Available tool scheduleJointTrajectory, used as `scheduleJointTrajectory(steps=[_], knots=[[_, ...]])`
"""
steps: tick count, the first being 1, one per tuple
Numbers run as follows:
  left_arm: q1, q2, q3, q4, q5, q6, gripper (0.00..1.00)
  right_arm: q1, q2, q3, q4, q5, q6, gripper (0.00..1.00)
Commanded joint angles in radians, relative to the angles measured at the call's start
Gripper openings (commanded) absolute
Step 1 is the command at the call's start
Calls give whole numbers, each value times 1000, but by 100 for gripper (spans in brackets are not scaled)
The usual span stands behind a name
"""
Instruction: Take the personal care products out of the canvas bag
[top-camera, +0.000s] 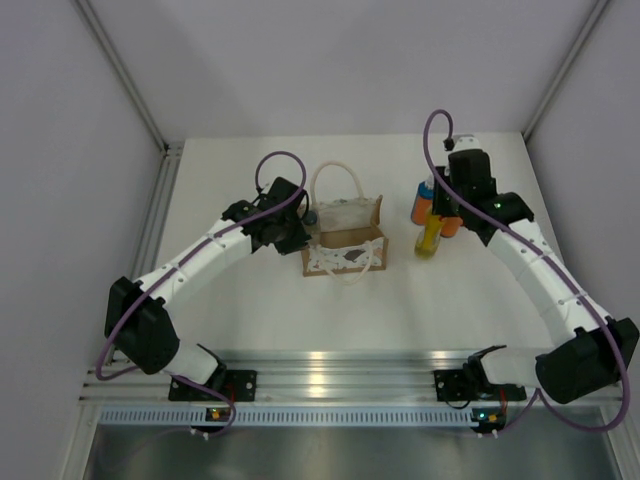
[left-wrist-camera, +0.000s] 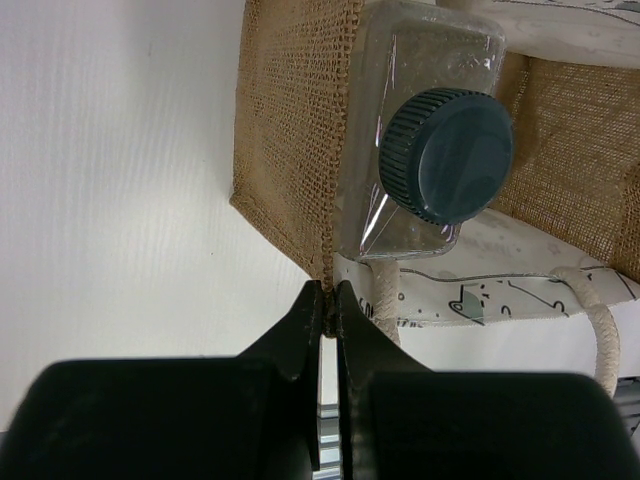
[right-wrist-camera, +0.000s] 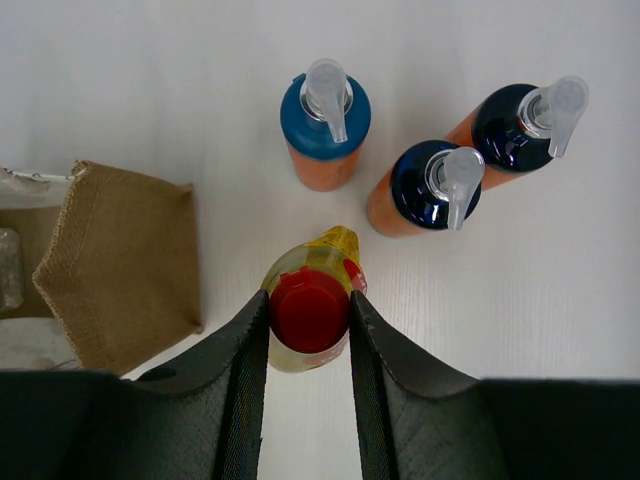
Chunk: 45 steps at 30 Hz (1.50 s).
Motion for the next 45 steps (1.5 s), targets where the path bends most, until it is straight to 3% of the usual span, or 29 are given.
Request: scheduleJointTrajectory(steps=[1, 12, 14, 15, 18, 20, 22, 24, 28, 30, 35, 40, 45], knots=[[1, -32, 26, -22, 28, 13, 0, -28, -19, -15, 240, 3, -15, 0], [1, -31, 33, -24, 36, 26, 0, -86, -8, -144, 351, -74, -31, 1], [1, -29, 39, -22, 37, 27, 0, -86, -5, -150, 349, -86, -30, 9], [1, -29, 43, -24, 37, 30, 0, -86, -5, -155, 348, -88, -30, 22], [1, -29, 53, -22, 36, 36, 0, -88, -18, -164, 348, -100, -31, 47], [1, -29, 64, -22, 36, 44, 0, -88, -27, -161, 348, -95, -34, 55], [-1, -32, 75, -27, 23, 49, 16, -88, -33, -152, 344, -98, -36, 61], [-1, -40, 84, -33, 4, 56, 34, -88, -42, -135, 329, -99, -41, 64], [-1, -40, 127, -59, -27, 73, 52, -88, -53, -94, 291, -108, -44, 65], [-1, -41, 145, -79, -43, 84, 55, -88, -61, -69, 279, -120, -44, 65], [-2, -52, 222, -117, -104, 121, 56, -88, -88, -35, 236, -141, -27, 65], [-12, -31, 320, -142, -150, 174, 47, -88, -119, -31, 203, -193, 18, 65], [-36, 95, 444, -206, -176, 231, 45, -75, -165, -72, 186, -255, 58, 64]])
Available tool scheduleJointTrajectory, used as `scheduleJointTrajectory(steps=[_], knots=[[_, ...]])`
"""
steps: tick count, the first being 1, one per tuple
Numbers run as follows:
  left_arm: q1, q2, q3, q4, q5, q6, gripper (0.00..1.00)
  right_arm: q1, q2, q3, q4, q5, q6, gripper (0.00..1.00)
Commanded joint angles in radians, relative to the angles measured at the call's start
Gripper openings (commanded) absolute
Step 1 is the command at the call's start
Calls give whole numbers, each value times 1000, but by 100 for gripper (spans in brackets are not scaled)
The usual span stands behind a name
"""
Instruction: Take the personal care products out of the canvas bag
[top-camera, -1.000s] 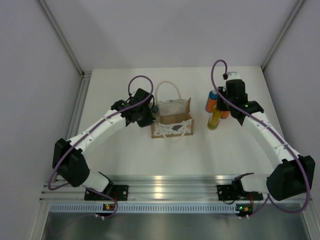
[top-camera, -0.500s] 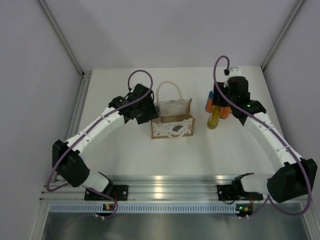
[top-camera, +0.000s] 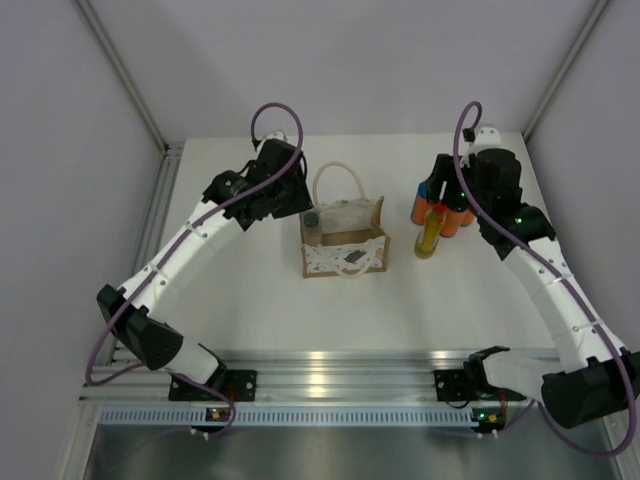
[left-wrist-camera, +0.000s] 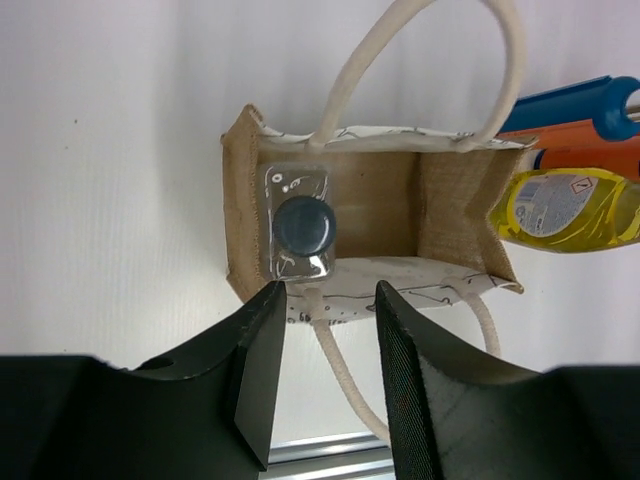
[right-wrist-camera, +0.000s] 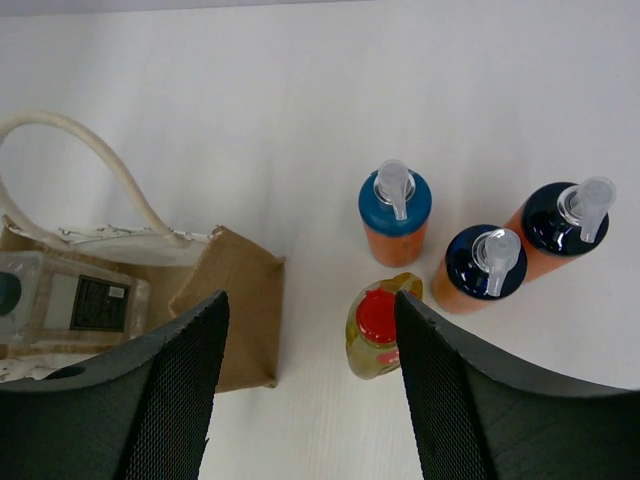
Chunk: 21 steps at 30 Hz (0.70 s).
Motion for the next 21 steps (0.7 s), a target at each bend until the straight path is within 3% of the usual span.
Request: scheduleJointTrajectory(steps=[1, 9, 21], knots=[[-22, 99, 120, -69, -52, 56, 45, -2, -50, -1, -32, -52, 37, 64], [-51, 247, 216, -219, -113, 27, 45, 10, -99, -22, -78, -81, 41, 64], [-54, 303, 222, -229, -93, 38, 47, 15, -94, -21, -82, -101, 41, 64]])
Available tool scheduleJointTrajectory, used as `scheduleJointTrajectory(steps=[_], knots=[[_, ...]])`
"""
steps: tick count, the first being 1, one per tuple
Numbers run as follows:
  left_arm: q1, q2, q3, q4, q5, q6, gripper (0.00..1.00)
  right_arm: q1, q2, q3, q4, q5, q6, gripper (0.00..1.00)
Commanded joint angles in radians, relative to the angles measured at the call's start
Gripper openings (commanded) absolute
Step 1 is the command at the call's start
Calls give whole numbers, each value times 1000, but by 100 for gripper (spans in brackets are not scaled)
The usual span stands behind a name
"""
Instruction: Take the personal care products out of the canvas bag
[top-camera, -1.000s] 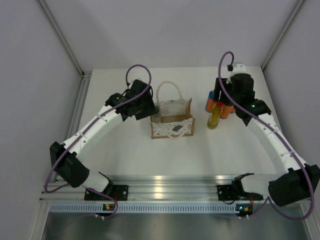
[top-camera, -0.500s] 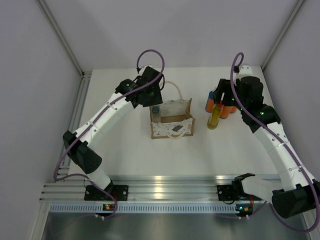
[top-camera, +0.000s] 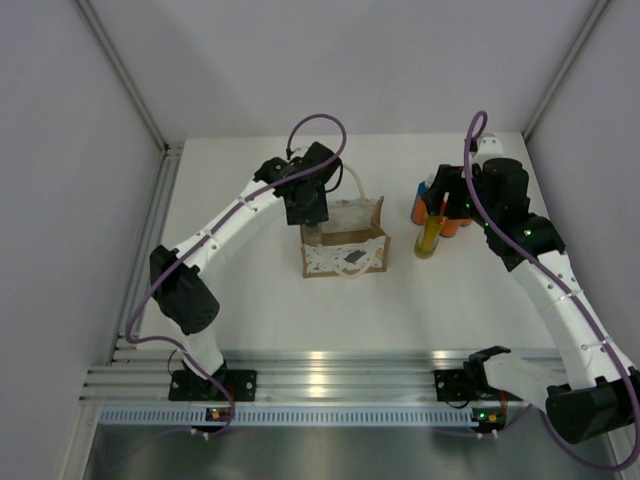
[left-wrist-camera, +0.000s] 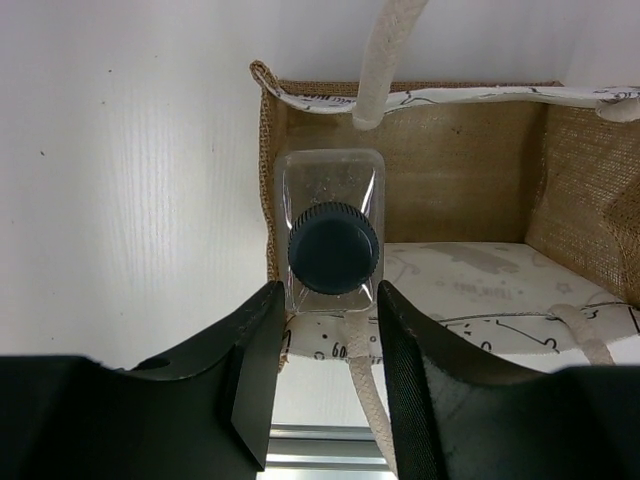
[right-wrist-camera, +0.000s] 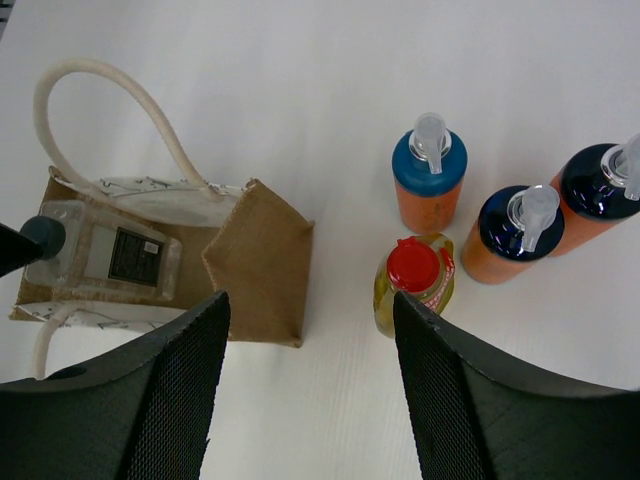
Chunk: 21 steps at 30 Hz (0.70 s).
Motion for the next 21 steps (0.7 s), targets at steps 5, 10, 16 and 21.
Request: scheduleJointTrajectory(steps=[5, 10, 16, 21], knots=[[-2, 20, 27, -30, -15, 7, 50, 9, -17, 8, -4, -22, 10, 64], [-2, 37, 29, -28, -5, 14, 50, 8, -24, 5, -5, -22, 5, 64], [-8, 52, 36, -30, -20, 15, 50, 8, -26, 6, -5, -28, 4, 64], [-8, 54, 18, -30, -28, 9, 50, 9, -29, 6, -5, -31, 4, 64]])
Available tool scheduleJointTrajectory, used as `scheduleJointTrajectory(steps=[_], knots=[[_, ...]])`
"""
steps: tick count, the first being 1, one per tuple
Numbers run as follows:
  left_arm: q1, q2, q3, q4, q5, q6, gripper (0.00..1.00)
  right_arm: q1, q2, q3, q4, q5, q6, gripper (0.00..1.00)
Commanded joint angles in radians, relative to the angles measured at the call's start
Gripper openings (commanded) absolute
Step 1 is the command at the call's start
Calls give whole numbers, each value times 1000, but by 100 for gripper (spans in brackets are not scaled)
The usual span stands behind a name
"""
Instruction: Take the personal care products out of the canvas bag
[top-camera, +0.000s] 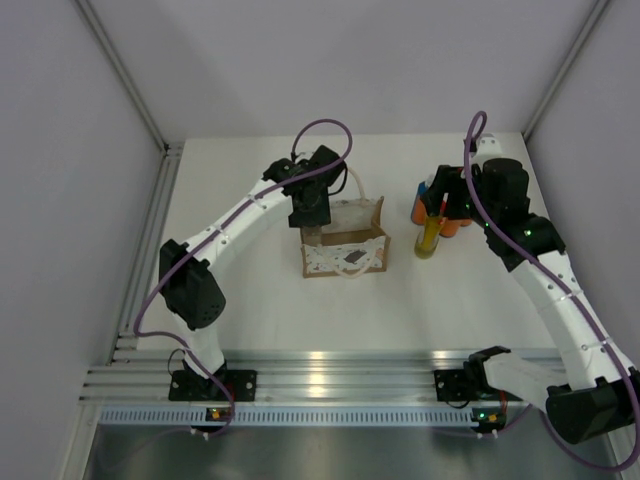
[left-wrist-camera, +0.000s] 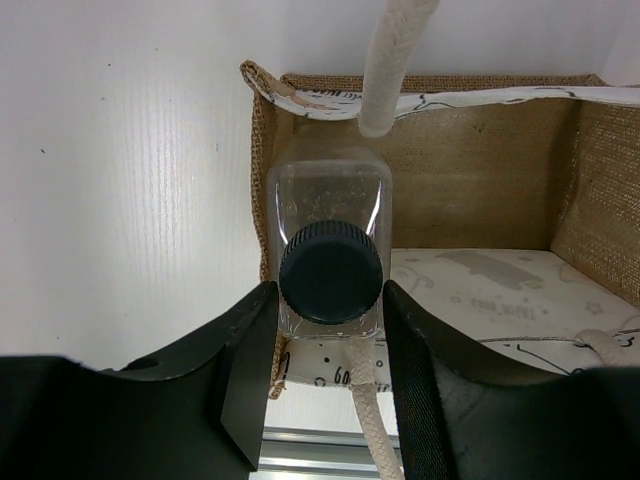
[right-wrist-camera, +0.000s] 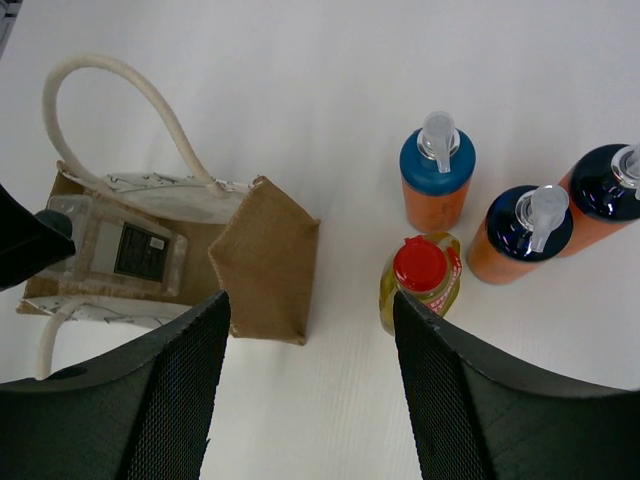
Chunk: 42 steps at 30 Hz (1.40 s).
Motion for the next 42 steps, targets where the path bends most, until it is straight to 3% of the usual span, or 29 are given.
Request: scheduleJointTrajectory(steps=[1, 42], knots=[[-6, 2, 14, -25, -19, 5, 50, 8, -30, 6, -3, -14, 4, 64], [-9, 90, -1, -2, -5, -11, 55, 7, -28, 11, -2, -18, -4, 64]])
